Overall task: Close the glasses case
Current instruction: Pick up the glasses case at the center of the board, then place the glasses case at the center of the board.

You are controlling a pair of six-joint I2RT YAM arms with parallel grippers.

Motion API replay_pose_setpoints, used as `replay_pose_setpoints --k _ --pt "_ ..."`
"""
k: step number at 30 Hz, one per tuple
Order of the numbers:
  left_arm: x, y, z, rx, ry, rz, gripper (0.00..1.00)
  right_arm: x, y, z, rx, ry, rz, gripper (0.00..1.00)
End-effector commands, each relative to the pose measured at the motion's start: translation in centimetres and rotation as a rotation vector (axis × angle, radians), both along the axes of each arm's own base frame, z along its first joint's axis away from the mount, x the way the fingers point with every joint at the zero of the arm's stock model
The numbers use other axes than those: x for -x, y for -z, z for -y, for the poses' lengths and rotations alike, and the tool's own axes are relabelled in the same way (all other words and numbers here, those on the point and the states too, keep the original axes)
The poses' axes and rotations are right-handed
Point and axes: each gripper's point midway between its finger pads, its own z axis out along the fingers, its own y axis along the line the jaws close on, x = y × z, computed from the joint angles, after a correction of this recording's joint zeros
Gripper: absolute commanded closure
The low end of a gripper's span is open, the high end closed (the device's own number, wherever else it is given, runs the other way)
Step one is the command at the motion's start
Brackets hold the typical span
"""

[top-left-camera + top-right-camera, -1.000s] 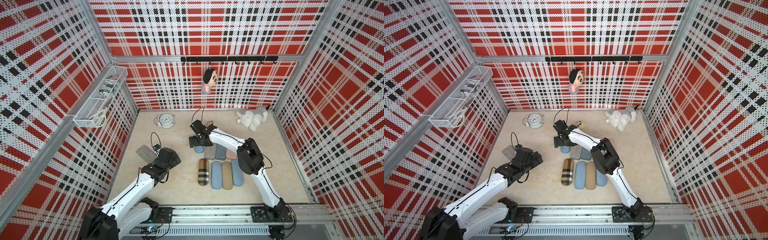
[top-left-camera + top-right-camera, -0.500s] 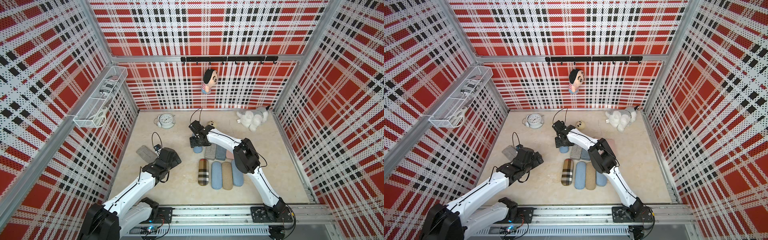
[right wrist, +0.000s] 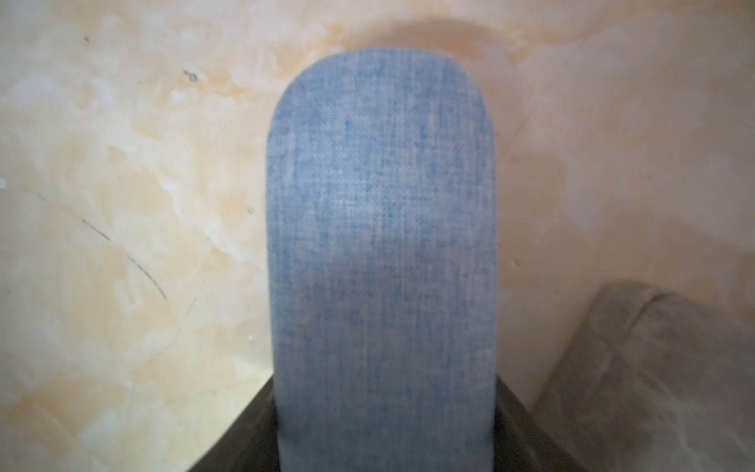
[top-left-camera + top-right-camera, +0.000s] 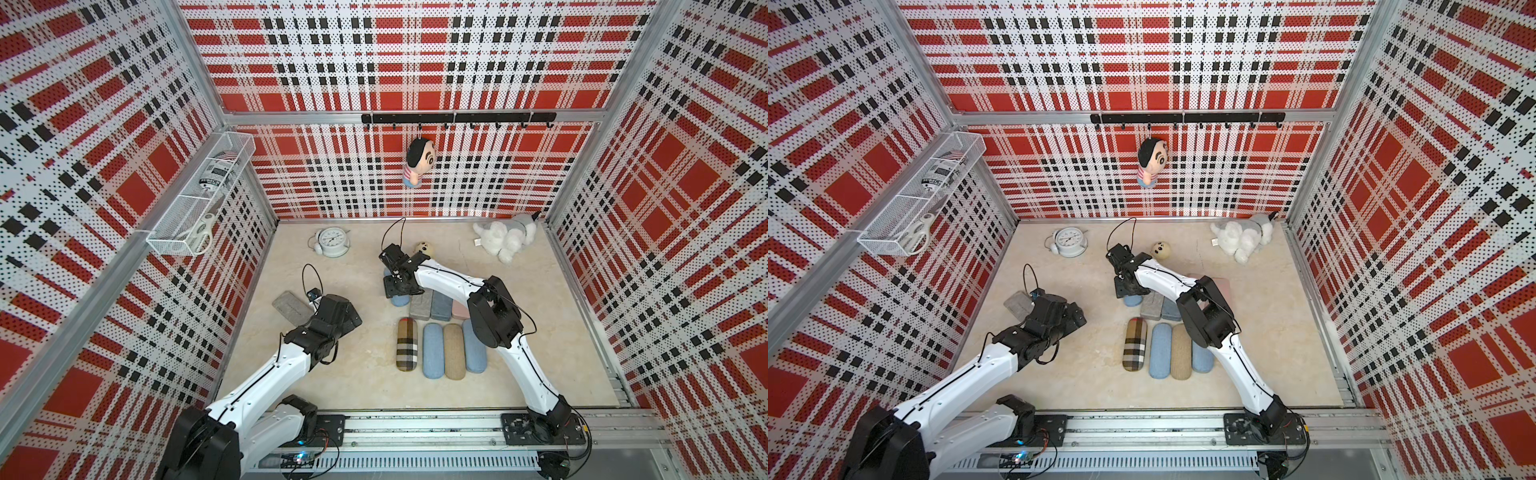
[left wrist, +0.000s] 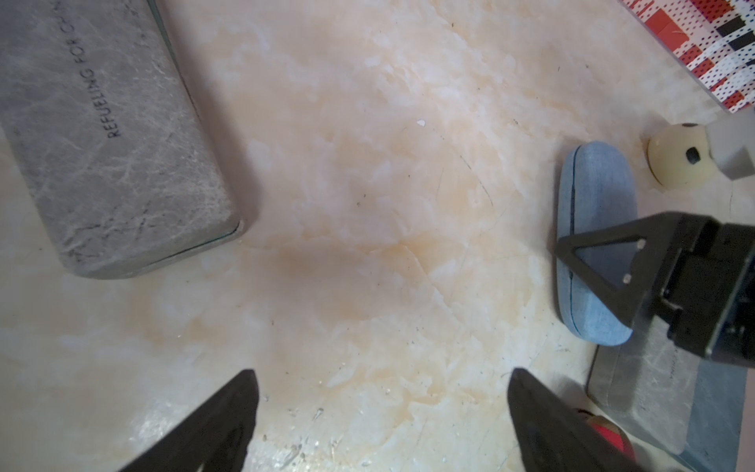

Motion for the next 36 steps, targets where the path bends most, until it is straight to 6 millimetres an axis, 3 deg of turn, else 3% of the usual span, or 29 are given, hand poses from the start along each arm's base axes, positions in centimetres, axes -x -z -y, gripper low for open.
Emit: replay_pose_setpoints --k 1,6,10,13,15,19,25,30,36 --pt "-0.8 -1.6 -0.2 0.009 -0.009 0.057 0.03 -1.1 -6.2 0.1 -0.068 0.017 0.120 0.52" --pt "-1.3 -2.5 -0.1 0.027 -0.011 0.090 0.02 0.0 -11.8 2.5 -0.084 0.053 0.208 0.52" --pt "-2.0 -2.9 0.3 0.042 -0.005 0.107 0.00 2.3 -16.2 7.3 -0.043 0.142 0.293 0.52" --pt "-2.6 -2.9 0.7 0.044 0.008 0.108 0.01 5.1 -17.5 11.8 0.015 0.213 0.304 0.51" --pt "-3.0 -2.9 1.0 0.051 0.020 0.110 0.01 7.3 -17.2 14.6 0.062 0.261 0.283 0.51" --pt "-3.5 -2.6 1.9 0.075 0.041 0.107 0.01 12.4 -14.7 20.1 0.137 0.374 0.200 0.51" --pt "-3.9 -2.2 3.1 0.098 0.068 0.101 0.01 17.9 -11.4 25.6 0.167 0.512 0.138 0.50" --pt "-4.0 -2.1 4.0 0.097 0.079 0.096 0.01 20.2 -9.0 28.2 0.225 0.564 0.096 0.49" --pt "-3.8 -2.1 4.8 0.100 0.085 0.096 0.01 21.1 -5.6 30.0 0.254 0.596 0.035 0.47"
